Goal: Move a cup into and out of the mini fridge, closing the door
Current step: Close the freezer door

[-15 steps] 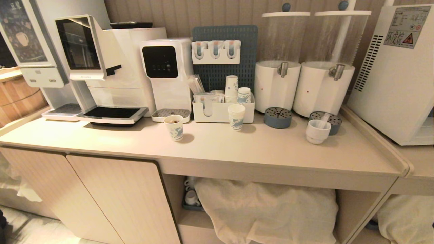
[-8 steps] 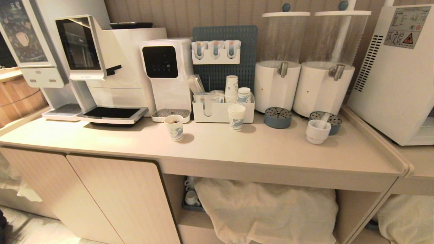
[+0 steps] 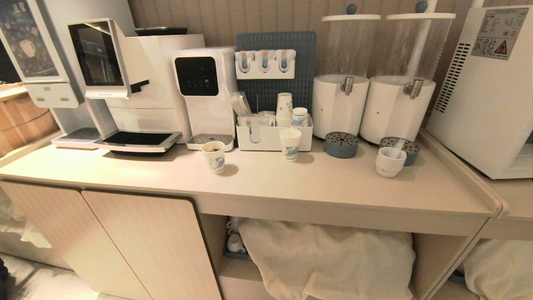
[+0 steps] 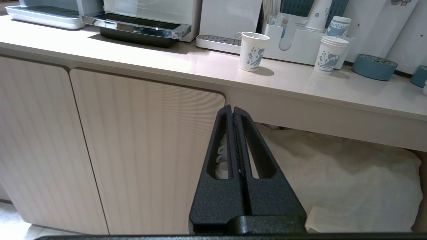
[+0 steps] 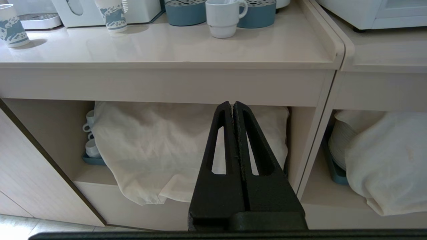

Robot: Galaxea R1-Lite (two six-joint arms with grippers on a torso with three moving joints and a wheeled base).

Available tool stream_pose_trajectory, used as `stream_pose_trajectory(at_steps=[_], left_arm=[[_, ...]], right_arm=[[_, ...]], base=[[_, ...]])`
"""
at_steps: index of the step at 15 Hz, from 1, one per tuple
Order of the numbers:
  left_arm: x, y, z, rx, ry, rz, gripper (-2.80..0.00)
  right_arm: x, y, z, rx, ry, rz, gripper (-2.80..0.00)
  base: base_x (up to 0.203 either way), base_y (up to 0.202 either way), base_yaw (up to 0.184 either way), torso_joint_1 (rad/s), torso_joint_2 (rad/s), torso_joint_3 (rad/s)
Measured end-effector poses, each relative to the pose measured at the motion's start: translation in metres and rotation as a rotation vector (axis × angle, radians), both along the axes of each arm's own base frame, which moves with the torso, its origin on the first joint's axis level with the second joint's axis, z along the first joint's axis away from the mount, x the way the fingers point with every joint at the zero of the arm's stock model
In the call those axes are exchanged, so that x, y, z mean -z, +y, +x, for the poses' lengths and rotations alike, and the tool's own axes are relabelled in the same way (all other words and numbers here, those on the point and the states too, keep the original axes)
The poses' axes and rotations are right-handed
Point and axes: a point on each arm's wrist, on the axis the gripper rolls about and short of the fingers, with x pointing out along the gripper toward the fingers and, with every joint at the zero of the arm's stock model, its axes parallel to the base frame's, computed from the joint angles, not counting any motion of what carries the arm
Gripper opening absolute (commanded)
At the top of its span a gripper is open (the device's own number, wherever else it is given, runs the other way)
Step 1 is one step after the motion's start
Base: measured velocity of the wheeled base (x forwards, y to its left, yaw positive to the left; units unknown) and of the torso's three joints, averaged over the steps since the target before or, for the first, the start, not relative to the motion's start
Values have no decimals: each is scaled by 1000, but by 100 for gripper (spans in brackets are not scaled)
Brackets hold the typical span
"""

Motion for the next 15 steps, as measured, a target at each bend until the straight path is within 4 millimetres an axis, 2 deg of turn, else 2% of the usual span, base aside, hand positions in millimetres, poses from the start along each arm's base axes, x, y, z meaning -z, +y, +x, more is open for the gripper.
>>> stream_pose_trajectory(at_steps=[11,15], left_arm=[[0,0,0,0,0,4,-280],[0,0,0,1,0,-1,-280]], right_arm=[[0,0,0,0,1,6,-280],[0,0,0,1,1,6,-280]], base=[[0,0,0,0,0,0],[-177,0,1,5,2,5]])
